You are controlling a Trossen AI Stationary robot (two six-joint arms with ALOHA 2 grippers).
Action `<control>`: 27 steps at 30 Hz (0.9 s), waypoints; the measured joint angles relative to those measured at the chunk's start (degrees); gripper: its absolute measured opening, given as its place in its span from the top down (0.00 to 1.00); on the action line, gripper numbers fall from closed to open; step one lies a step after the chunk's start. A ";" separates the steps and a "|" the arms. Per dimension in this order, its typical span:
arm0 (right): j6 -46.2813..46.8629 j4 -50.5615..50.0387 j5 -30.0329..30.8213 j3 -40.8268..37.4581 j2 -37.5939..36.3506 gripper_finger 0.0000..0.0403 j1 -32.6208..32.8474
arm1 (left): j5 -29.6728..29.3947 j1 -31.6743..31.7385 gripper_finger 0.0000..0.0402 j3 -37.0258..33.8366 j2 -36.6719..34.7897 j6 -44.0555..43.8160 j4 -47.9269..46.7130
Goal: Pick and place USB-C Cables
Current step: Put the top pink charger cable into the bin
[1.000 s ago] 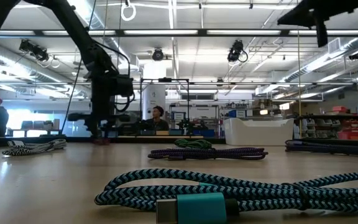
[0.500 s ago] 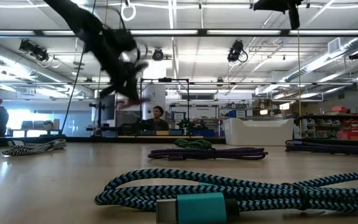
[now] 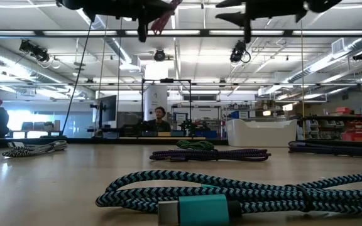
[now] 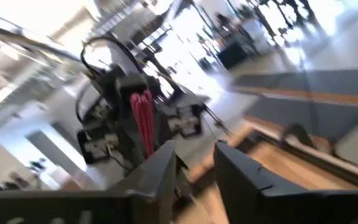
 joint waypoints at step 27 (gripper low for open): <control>-13.68 -0.69 -5.25 23.58 23.19 0.47 6.85 | -1.91 -0.09 0.92 0.02 0.00 1.05 1.12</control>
